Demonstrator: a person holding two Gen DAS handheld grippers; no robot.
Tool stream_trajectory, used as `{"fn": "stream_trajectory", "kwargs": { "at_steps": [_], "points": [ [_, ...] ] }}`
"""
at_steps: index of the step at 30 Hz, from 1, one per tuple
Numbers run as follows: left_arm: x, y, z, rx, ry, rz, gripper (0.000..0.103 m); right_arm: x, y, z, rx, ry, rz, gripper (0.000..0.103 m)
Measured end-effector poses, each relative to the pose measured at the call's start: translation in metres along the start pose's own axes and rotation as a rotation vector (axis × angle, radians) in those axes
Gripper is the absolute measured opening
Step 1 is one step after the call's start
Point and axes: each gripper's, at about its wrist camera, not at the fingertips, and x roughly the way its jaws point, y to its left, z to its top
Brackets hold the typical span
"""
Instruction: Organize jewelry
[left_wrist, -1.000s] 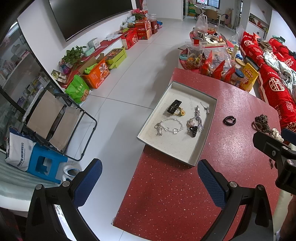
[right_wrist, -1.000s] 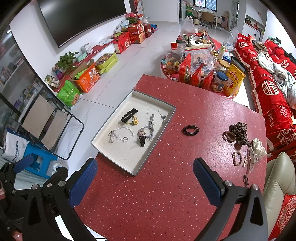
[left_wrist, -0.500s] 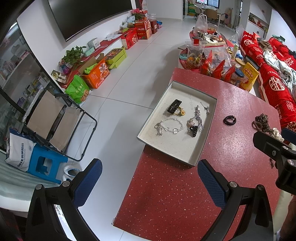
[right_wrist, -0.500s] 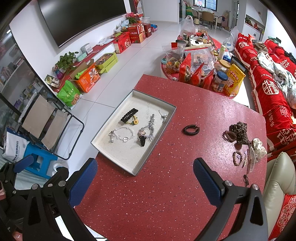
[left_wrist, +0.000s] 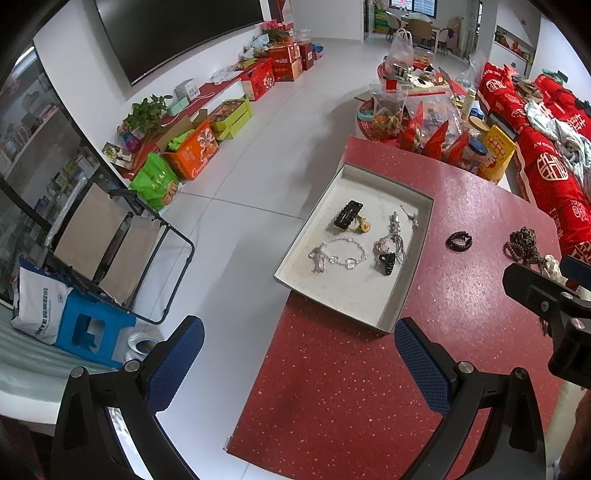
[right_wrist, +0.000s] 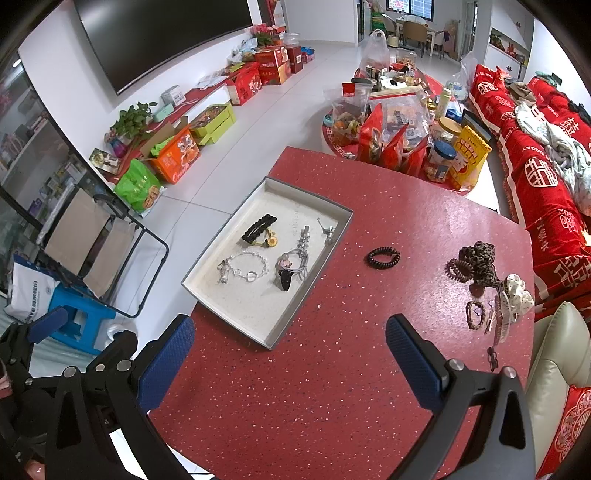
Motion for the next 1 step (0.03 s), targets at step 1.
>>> {"fn": "stream_trajectory", "kwargs": {
  "at_steps": [1],
  "points": [
    [-0.0006,0.0016,-0.0005,0.000,0.000,-0.002,0.103,-0.0006,0.0000,-0.0001,0.000,0.000,-0.001,0.103]
  ]
}}
